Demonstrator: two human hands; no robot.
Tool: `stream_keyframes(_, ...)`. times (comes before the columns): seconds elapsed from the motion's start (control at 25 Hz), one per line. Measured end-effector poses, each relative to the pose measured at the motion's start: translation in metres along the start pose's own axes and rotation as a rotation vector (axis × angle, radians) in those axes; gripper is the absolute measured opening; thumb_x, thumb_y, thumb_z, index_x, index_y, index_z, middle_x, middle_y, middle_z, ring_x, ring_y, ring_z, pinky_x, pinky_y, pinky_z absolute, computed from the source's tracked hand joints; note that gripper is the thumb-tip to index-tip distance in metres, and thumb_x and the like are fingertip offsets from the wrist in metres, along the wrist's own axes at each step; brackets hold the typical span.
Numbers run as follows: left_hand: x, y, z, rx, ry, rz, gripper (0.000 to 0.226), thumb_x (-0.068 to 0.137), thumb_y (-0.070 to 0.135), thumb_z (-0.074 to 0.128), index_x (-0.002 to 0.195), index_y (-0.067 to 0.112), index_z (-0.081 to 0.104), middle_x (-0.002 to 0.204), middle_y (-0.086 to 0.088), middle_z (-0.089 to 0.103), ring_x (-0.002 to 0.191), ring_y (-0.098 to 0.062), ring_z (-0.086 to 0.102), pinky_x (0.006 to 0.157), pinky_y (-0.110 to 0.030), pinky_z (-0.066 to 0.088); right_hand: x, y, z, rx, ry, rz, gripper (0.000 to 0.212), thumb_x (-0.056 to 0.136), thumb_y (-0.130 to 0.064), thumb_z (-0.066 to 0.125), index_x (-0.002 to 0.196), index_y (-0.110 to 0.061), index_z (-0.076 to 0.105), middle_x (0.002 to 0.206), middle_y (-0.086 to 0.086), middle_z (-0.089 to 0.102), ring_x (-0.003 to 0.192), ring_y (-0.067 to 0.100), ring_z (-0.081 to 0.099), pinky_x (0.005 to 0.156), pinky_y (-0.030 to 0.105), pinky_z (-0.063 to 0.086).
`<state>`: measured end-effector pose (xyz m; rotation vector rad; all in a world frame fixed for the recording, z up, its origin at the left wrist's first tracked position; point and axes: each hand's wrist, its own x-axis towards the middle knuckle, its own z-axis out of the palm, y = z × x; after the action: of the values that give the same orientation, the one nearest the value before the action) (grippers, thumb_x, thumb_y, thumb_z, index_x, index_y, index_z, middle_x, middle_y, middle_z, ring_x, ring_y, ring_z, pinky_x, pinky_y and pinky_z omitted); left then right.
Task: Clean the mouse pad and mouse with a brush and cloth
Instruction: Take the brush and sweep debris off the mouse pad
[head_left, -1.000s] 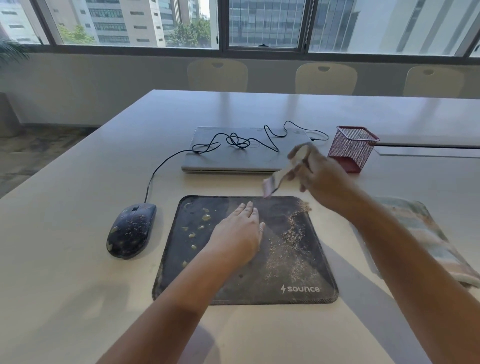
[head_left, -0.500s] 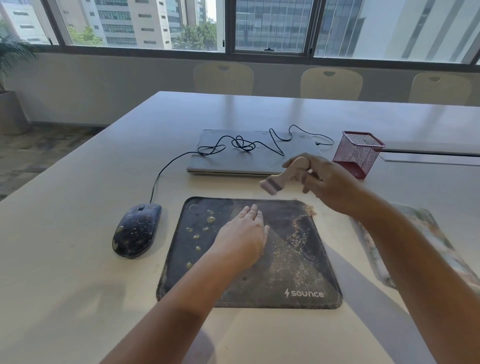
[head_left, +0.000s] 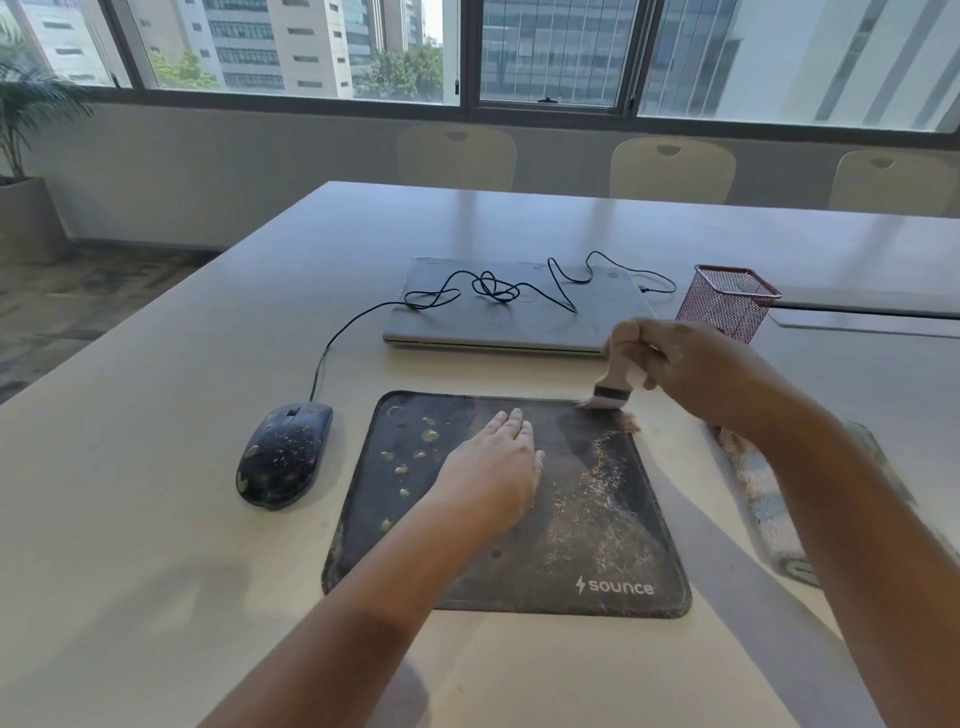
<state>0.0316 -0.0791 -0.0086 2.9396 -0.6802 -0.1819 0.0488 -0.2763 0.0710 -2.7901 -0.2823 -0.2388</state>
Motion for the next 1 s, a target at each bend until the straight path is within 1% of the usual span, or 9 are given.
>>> stream_keyframes(0.12, 0.000, 0.000, 0.000, 0.004, -0.009, 0.000, 0.051, 0.101, 0.027, 0.016, 0.146, 0.003, 0.009, 0.156, -0.010, 0.004, 0.144, -0.019, 0.002, 0.116, -0.027, 0.003, -0.001, 0.004, -0.007, 0.092, 0.104, 0.006, 0.017, 0.091, -0.033, 0.043, 0.093, -0.032, 0.060, 0.081, -0.009, 0.069, 0.078, 0.023, 0.066, 0.077, 0.041, 0.053)
stream_keyframes(0.2, 0.000, 0.000, 0.001, -0.005, -0.006, -0.001, 0.051, 0.101, 0.028, 0.016, 0.146, 0.004, 0.009, 0.156, -0.010, 0.004, 0.144, -0.019, 0.002, 0.116, -0.028, 0.004, 0.000, -0.001, -0.006, 0.262, 0.145, -0.040, 0.020, 0.094, -0.020, 0.046, 0.090, -0.035, 0.059, 0.081, 0.003, 0.071, 0.074, 0.023, 0.067, 0.075, 0.039, 0.052)
stream_keyframes(0.28, 0.000, 0.000, 0.002, -0.009, 0.001, -0.005, 0.051, 0.101, 0.027, 0.017, 0.146, 0.004, 0.010, 0.156, -0.009, 0.005, 0.144, -0.019, 0.003, 0.116, -0.028, 0.005, 0.002, -0.009, -0.001, 0.363, 0.106, -0.078, 0.022, 0.095, -0.015, 0.047, 0.091, -0.033, 0.059, 0.085, 0.011, 0.071, 0.072, 0.020, 0.066, 0.077, 0.036, 0.051)
stream_keyframes(0.44, 0.000, 0.000, 0.001, 0.027, 0.014, 0.012, 0.051, 0.101, 0.026, 0.016, 0.145, 0.001, 0.009, 0.156, -0.012, 0.005, 0.144, -0.019, 0.002, 0.115, -0.026, 0.001, 0.001, -0.006, 0.003, 0.237, 0.031, -0.032, 0.015, 0.094, -0.021, 0.048, 0.097, -0.022, 0.062, 0.072, -0.002, 0.067, 0.067, 0.013, 0.066, 0.073, 0.025, 0.050)
stream_keyframes(0.6, -0.001, 0.002, 0.001, 0.029, 0.008, 0.008, 0.051, 0.101, 0.026, 0.016, 0.146, 0.001, 0.008, 0.156, -0.012, 0.004, 0.144, -0.019, 0.001, 0.115, -0.025, 0.000, -0.003, 0.003, -0.013, 0.068, -0.058, 0.038, 0.013, 0.094, -0.026, 0.045, 0.090, -0.030, 0.056, 0.075, 0.001, 0.066, 0.076, 0.023, 0.066, 0.078, 0.038, 0.052)
stream_keyframes(0.72, 0.000, 0.001, 0.001, 0.027, 0.008, 0.005, 0.051, 0.101, 0.026, 0.016, 0.146, 0.001, 0.008, 0.156, -0.012, 0.005, 0.144, -0.019, 0.001, 0.115, -0.026, 0.000, -0.003, -0.004, -0.012, 0.230, 0.109, -0.004, 0.019, 0.095, -0.019, 0.045, 0.092, -0.032, 0.058, 0.080, 0.003, 0.069, 0.076, 0.027, 0.067, 0.075, 0.037, 0.051)
stream_keyframes(0.84, 0.001, 0.001, 0.001, 0.026, 0.011, 0.003, 0.051, 0.101, 0.025, 0.017, 0.145, 0.001, 0.009, 0.156, -0.012, 0.005, 0.144, -0.019, 0.002, 0.115, -0.026, 0.001, -0.001, -0.015, 0.001, 0.378, 0.086, -0.017, 0.020, 0.095, -0.012, 0.044, 0.097, -0.023, 0.061, 0.085, -0.001, 0.068, 0.078, 0.025, 0.069, 0.068, 0.022, 0.048)
stream_keyframes(0.88, 0.001, 0.001, 0.001, 0.028, 0.015, 0.006, 0.051, 0.101, 0.025, 0.017, 0.145, 0.001, 0.009, 0.156, -0.012, 0.006, 0.144, -0.019, 0.002, 0.115, -0.025, 0.001, -0.001, -0.016, 0.004, 0.367, 0.054, 0.000, 0.019, 0.096, -0.013, 0.045, 0.098, -0.022, 0.061, 0.085, -0.001, 0.069, 0.077, 0.023, 0.070, 0.067, 0.022, 0.048)
stream_keyframes(1.0, 0.001, 0.000, 0.001, 0.029, 0.019, 0.011, 0.051, 0.101, 0.025, 0.016, 0.145, 0.001, 0.009, 0.156, -0.012, 0.005, 0.144, -0.019, 0.002, 0.115, -0.025, 0.000, -0.002, -0.010, -0.003, 0.224, -0.030, 0.050, 0.018, 0.095, -0.020, 0.045, 0.098, -0.025, 0.062, 0.075, 0.002, 0.070, 0.070, 0.018, 0.068, 0.071, 0.035, 0.052)
